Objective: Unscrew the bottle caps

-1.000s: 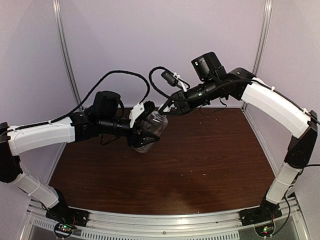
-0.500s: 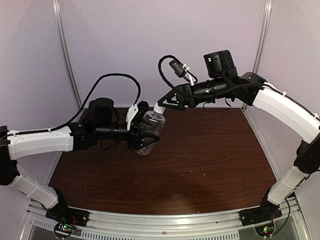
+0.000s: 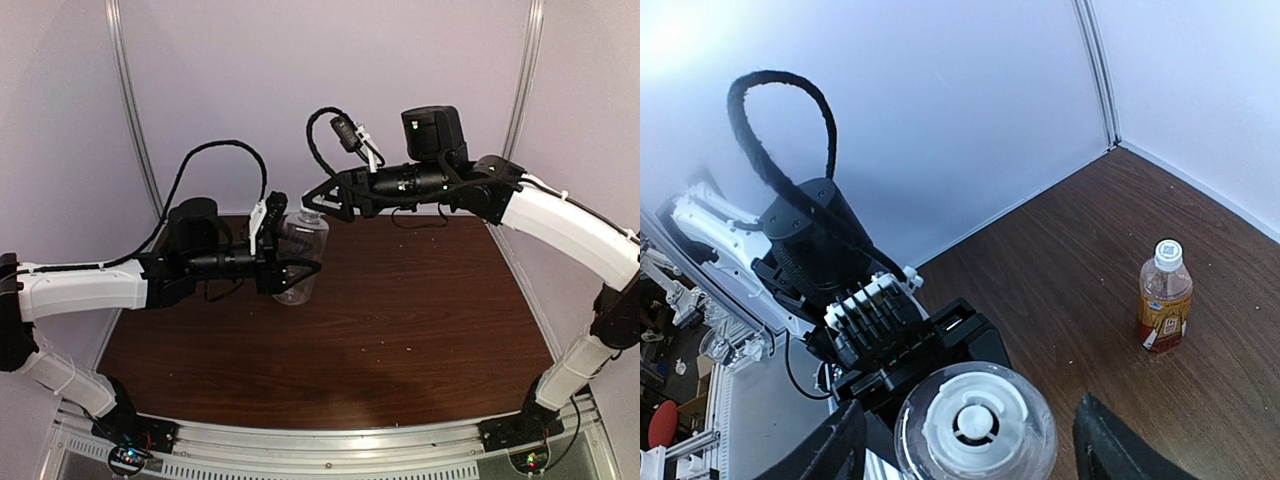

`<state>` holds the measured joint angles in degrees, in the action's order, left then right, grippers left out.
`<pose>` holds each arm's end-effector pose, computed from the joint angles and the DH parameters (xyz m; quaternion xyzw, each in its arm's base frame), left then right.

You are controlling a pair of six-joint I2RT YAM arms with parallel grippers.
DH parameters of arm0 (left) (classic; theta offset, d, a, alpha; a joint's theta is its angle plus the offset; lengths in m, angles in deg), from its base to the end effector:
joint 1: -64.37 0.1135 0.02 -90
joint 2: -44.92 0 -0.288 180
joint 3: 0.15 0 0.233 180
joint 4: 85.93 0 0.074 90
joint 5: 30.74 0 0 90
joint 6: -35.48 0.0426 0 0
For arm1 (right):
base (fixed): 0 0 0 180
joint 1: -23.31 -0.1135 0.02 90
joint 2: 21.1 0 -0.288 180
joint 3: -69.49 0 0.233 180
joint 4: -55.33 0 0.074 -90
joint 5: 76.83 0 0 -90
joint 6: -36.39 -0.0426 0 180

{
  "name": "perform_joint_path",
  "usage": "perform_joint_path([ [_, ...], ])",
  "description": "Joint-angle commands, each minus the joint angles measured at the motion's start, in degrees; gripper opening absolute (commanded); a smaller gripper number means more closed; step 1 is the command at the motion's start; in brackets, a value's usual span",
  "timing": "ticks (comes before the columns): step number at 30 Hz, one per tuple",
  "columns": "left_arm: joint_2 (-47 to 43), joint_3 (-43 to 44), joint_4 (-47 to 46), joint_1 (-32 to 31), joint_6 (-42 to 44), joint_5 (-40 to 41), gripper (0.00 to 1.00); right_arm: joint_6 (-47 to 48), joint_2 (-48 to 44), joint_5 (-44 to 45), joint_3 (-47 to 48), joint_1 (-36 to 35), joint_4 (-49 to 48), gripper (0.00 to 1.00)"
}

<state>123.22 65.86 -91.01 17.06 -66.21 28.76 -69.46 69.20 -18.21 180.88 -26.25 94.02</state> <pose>0.1869 -0.2345 0.3320 0.3870 0.6359 -0.4859 0.4581 0.2063 0.2763 0.4520 -0.3781 0.6972 0.4909 0.3605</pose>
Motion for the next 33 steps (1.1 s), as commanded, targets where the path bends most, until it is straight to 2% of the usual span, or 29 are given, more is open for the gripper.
perform_joint_path([
  [1, -1.55, -0.31, -5.40, 0.16, -1.66, -1.10, 0.49, -0.40, 0.22, 2.92, 0.06, -0.56, -2.54, 0.66],
  [4, -1.49, -0.35, -5.31, 0.15, -1.66, -0.97, 0.49, -0.56, 0.64, 2.83, 0.26, -0.69, -2.74, 0.56],
  [6, -1.40, -0.25, -5.22, 0.24, -1.61, -0.96, 0.49, -0.66, 0.94, 2.60, 0.45, -0.79, -2.75, 0.53],
  [14, -1.47, -0.13, -4.78, 0.22, -1.33, -0.83, 0.48, -1.08, 1.98, 2.20, 0.65, -0.98, -2.94, 0.51],
  [19, -1.32, -0.19, -4.78, 0.20, -1.36, -0.62, 0.48, -1.28, 2.00, 2.11, 1.07, -0.97, -3.17, 0.42],
  [23, -1.09, -0.34, -5.05, 0.20, -1.54, -0.32, 0.48, -1.30, 1.92, 1.95, 0.98, -0.98, -3.65, 0.31],
  [29, -0.87, -0.87, -6.69, 0.22, -1.85, -1.55, 0.44, 0.61, 1.96, 1.33, 0.74, -0.90, -3.42, 0.03],
  [30, -0.79, -0.78, -6.69, 0.20, -1.80, -2.10, 0.44, 1.22, 1.74, 1.17, 0.75, -0.91, -3.24, 0.00],
  [33, -0.76, -0.94, -7.85, 0.20, -1.92, -3.92, 0.41, 4.54, 1.02, -1.08, 1.08, -0.80, -2.33, 0.00],
])
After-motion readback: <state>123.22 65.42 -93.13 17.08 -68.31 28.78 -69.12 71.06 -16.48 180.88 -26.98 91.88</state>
